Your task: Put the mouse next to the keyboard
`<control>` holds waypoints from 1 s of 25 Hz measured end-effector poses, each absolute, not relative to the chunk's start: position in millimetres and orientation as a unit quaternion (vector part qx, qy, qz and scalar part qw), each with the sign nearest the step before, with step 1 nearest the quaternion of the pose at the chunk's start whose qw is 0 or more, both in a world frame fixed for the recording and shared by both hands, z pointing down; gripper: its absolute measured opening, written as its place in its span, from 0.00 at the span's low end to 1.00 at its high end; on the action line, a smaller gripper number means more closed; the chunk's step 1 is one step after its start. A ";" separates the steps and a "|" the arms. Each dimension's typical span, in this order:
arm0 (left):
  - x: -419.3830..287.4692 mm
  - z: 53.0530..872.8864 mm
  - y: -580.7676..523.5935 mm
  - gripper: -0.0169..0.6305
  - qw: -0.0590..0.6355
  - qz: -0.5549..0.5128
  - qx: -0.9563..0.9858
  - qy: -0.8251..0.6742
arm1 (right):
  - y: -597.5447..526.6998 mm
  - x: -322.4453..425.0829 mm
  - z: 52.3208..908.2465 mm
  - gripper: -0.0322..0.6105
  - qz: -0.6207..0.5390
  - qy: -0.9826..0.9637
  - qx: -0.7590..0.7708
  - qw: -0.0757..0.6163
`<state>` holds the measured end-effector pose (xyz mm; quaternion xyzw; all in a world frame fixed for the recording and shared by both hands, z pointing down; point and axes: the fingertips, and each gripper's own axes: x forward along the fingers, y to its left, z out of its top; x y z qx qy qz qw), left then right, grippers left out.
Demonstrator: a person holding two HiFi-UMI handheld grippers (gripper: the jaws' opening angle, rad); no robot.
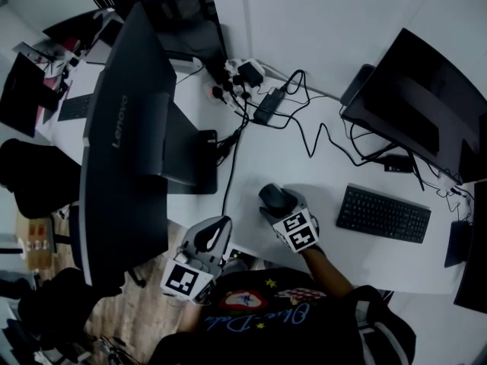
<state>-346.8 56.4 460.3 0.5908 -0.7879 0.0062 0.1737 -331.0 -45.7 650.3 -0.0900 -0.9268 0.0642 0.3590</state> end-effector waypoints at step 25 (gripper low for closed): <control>-347.6 456.4 71.7 0.03 0.160 0.014 0.652 -0.741 | -47.9 -300.5 625.9 0.50 0.085 -0.931 0.014 0.353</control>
